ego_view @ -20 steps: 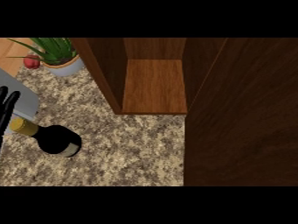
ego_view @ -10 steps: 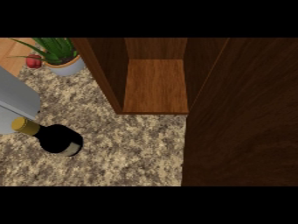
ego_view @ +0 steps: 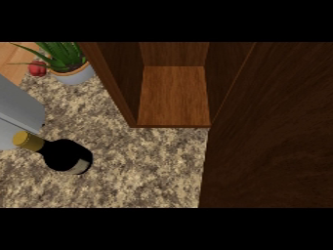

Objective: Pick up the wine, place it into the cabinet and close the cabinet

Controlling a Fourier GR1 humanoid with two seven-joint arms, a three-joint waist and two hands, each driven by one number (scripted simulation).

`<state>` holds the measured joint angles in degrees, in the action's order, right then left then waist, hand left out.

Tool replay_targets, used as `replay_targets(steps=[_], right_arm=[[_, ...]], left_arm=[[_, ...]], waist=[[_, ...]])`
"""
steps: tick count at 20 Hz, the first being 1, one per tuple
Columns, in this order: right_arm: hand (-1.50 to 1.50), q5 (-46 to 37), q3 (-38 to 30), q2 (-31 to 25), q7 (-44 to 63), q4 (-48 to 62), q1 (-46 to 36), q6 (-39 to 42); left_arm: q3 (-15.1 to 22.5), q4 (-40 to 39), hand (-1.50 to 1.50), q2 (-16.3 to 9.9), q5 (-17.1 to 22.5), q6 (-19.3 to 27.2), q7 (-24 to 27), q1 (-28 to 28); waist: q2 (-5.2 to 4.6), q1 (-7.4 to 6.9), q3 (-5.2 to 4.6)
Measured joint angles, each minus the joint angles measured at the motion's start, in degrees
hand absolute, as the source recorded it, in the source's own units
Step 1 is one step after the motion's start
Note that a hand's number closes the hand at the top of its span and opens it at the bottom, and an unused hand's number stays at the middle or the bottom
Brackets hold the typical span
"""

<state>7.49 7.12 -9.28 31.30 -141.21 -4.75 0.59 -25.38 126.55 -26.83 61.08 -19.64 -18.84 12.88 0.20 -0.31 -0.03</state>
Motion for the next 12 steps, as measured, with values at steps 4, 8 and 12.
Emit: replay_targets(steps=[4,8,12], right_arm=[[-1.50,0.2,-2.2,-1.2,6.1,-0.5,-5.4,-1.5],[-1.50,-0.3,-1.6,-1.2,9.9,-0.8,-8.7,-3.2],[-1.50,-0.6,-3.1,-1.9,13.3,-1.0,-12.4,-4.3]], left_arm=[[-0.9,1.4,-1.50,0.7,0.3,1.0,-2.1,0.4],[-1.6,2.0,-1.50,0.0,1.0,3.0,-4.6,-1.3],[-0.6,1.2,-1.50,1.2,-1.9,3.4,-5.3,-2.7]], waist=[[-0.02,0.11,0.00],[-0.03,0.29,0.01],[-0.06,0.44,0.01]])
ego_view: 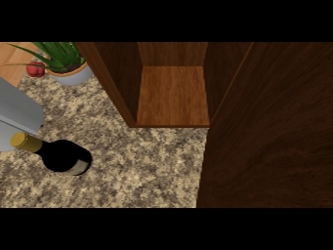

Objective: Pick up the wine, place it into the cabinet and close the cabinet

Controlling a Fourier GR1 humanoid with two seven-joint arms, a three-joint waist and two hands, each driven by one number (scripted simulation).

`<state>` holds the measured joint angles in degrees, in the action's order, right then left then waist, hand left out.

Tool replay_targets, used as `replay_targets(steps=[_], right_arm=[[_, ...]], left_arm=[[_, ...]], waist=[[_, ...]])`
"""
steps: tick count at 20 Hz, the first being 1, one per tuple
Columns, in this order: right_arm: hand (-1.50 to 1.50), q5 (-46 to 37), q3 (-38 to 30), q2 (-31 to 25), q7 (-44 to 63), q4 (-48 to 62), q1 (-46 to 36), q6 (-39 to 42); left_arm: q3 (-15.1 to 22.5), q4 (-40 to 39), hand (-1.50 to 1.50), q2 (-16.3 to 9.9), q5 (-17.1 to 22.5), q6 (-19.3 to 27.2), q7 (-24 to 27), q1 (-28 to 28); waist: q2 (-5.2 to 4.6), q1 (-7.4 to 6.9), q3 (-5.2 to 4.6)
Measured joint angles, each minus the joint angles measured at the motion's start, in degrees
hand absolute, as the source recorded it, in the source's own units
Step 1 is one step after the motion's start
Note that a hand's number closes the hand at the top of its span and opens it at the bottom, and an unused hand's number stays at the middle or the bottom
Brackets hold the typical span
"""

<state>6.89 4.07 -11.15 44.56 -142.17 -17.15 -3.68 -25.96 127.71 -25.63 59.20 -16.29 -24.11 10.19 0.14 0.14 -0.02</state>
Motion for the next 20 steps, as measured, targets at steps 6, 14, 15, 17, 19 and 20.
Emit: replay_targets(steps=[6,14,15,17,19,20], right_arm=[[-1.50,-0.5,-0.2,-0.4,5.2,-0.5,-4.3,-2.0],[-1.50,-0.9,-2.1,-1.4,8.9,-0.4,-9.2,-2.7],[-1.50,-0.9,-2.2,-1.3,9.1,-0.4,-9.4,-2.8],[-1.50,-0.9,-3.4,-2.1,10.3,-0.5,-10.8,-2.9],[-1.50,-0.9,-3.3,-2.2,11.0,-0.4,-11.7,-3.1],[-1.50,-0.9,-3.5,-2.3,11.1,-0.4,-12.0,-3.0]], left_arm=[[1.4,-2.2,-1.50,1.3,-3.8,0.7,-0.5,-2.4],[3.5,-7.7,-1.50,4.8,-11.8,0.2,2.3,-5.3],[4.0,-8.8,-1.50,5.6,-13.2,-0.4,3.2,-5.2],[3.3,-10.2,-1.50,5.6,-13.9,-1.4,3.8,-5.2],[2.9,-12.8,-1.50,5.6,-15.1,-2.9,4.9,-5.5],[2.6,-13.5,-1.50,5.1,-15.0,-3.2,4.6,-5.7]], waist=[[0.01,0.18,0.00],[-0.02,0.25,0.01],[-0.02,0.27,0.00],[0.00,0.23,-0.01],[0.01,0.23,-0.01],[0.00,0.20,-0.01]])
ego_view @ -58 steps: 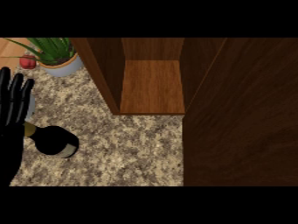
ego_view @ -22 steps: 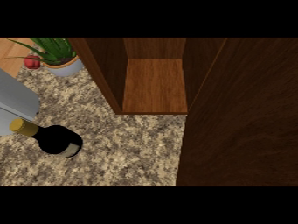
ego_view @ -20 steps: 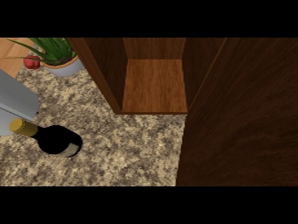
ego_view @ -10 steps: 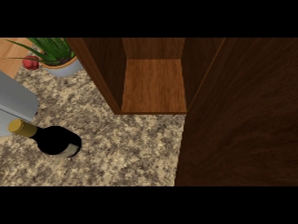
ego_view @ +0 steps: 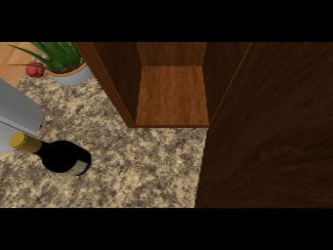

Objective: Pick up the wine, place it into the cabinet and close the cabinet

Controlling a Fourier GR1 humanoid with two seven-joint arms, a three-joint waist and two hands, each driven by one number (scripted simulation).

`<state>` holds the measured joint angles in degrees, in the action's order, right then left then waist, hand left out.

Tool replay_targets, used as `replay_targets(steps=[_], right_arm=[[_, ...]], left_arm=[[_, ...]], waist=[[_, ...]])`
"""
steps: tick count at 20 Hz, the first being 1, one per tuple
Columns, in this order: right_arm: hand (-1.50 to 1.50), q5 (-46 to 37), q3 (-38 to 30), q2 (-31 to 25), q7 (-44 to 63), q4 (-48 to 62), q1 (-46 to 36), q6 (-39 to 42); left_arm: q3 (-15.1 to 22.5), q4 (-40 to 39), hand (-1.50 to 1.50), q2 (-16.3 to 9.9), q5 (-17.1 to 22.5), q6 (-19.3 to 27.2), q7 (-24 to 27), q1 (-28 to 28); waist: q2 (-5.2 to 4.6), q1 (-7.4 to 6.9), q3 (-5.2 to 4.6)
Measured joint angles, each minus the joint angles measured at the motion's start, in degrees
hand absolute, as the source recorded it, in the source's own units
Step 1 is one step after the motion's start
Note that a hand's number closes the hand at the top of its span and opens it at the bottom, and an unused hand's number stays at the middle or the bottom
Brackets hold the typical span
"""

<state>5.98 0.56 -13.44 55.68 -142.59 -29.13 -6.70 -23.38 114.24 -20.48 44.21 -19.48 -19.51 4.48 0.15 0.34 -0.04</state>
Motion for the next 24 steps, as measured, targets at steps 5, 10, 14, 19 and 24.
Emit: replay_targets(steps=[5,10,14,19,24], right_arm=[[-1.50,-0.2,0.2,0.0,1.3,-0.1,-1.8,-0.5],[-1.50,-0.1,-0.9,-0.8,2.6,0.0,-4.1,-0.9],[-1.50,-0.2,-0.9,-0.7,2.6,0.1,-4.8,-1.1],[-1.50,0.0,-1.1,-0.4,2.4,0.2,-3.9,-0.8],[-1.50,-0.1,-0.3,-0.1,2.7,0.7,-5.6,-1.5]], left_arm=[[1.6,-5.5,-1.50,1.6,-5.4,-2.7,3.2,-0.8],[2.4,-10.3,-1.50,3.5,-10.3,-5.5,7.5,0.2],[2.8,-15.8,-1.50,4.8,-14.7,-7.2,12.1,-0.7],[2.6,-24.1,-1.50,5.2,-19.7,-10.7,19.2,-1.2],[3.2,-30.9,-1.50,6.3,-24.0,-12.2,25.2,-2.0]], waist=[[0.00,0.12,0.00],[0.01,0.12,0.00],[-0.01,0.16,-0.01],[-0.06,0.17,-0.01],[-0.03,0.12,-0.02]])
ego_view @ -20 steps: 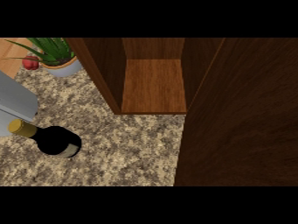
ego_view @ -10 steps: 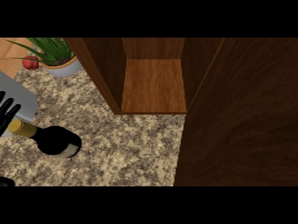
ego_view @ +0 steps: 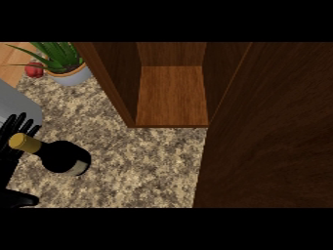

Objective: Pick up the wine, place it into the cabinet and close the cabinet

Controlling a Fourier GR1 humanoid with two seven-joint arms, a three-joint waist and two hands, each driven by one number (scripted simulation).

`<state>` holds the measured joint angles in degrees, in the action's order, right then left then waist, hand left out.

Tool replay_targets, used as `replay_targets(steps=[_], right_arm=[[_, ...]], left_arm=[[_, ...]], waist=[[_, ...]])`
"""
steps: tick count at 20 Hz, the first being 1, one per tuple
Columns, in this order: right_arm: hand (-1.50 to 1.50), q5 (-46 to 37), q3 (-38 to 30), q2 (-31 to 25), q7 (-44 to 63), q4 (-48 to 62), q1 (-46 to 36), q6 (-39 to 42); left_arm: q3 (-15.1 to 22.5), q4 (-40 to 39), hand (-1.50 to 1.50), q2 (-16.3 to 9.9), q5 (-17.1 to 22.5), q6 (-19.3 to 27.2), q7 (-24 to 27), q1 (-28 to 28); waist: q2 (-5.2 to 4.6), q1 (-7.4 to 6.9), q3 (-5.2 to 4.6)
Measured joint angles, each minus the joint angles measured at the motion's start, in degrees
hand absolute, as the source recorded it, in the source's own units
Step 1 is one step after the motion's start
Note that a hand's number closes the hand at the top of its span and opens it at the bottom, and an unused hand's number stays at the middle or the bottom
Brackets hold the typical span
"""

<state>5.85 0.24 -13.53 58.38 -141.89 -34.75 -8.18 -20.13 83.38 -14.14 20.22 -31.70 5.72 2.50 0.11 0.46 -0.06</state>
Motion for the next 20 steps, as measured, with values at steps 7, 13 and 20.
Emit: replay_targets(steps=[7,13,20], right_arm=[[-1.50,-0.1,0.2,-0.2,0.3,-0.2,-0.8,-0.5],[-1.50,-0.1,0.0,-0.8,0.2,-0.1,-1.4,-0.4],[-1.50,-0.1,0.4,-1.0,0.8,-0.2,-2.3,-1.0]], left_arm=[[1.0,-8.8,-1.50,0.5,-5.6,-1.0,6.9,-1.3],[0.4,-18.7,-1.50,-1.1,-8.7,-2.5,13.2,-3.8],[0.6,-32.4,-1.50,-1.9,-12.5,-3.0,20.8,-8.5]], waist=[[0.02,0.02,0.00],[-0.02,0.02,0.00],[-0.04,0.33,-0.03]])
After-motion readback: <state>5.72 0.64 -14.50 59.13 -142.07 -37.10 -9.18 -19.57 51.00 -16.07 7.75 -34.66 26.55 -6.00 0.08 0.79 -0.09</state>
